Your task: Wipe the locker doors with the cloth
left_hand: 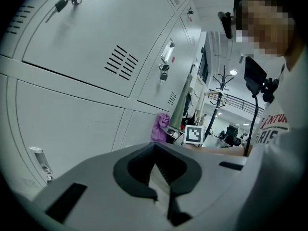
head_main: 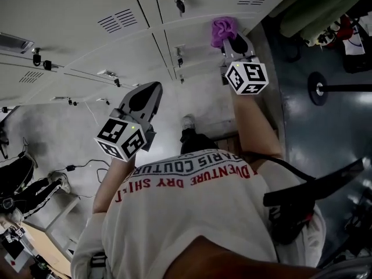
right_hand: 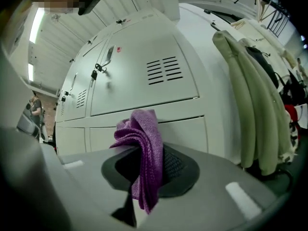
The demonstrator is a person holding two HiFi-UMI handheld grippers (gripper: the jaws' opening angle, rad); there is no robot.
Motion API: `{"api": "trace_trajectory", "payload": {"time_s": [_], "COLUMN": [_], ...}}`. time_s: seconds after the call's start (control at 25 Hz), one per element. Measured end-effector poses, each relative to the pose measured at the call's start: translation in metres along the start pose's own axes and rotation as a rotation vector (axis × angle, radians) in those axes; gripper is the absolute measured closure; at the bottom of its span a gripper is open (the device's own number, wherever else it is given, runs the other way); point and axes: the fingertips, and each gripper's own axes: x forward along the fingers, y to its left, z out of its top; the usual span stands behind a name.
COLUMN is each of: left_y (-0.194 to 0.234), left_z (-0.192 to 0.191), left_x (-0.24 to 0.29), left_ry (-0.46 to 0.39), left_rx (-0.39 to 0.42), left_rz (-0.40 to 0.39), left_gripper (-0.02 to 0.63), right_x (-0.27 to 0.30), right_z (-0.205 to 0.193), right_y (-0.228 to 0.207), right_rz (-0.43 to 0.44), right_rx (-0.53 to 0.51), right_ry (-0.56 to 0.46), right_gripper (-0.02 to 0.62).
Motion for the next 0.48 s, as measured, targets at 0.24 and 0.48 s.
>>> {"api": "trace_trajectory", "payload": {"time_s": [0.24, 0.48], "left_y": [-0.004, -0.005], "left_z": [-0.001, -0.002], "left_x": [0.006, 0.005], "left_ry": [0.008, 0.012], "left_rx": [0.0, -0.001], "left_rz": [-0.017, -0.021], "left_gripper": [0.607, 0.607], "right_x": [-0.017, -0.026], "right_z": [-0.001, 0.001], "right_y": [-0.062, -0.092], "right_rz": [-0.137, -0.201], "right_rx": [0.034, 0.032], "right_ry": [0.013, 0.022], "right_gripper": [0.545, 0.545]}}
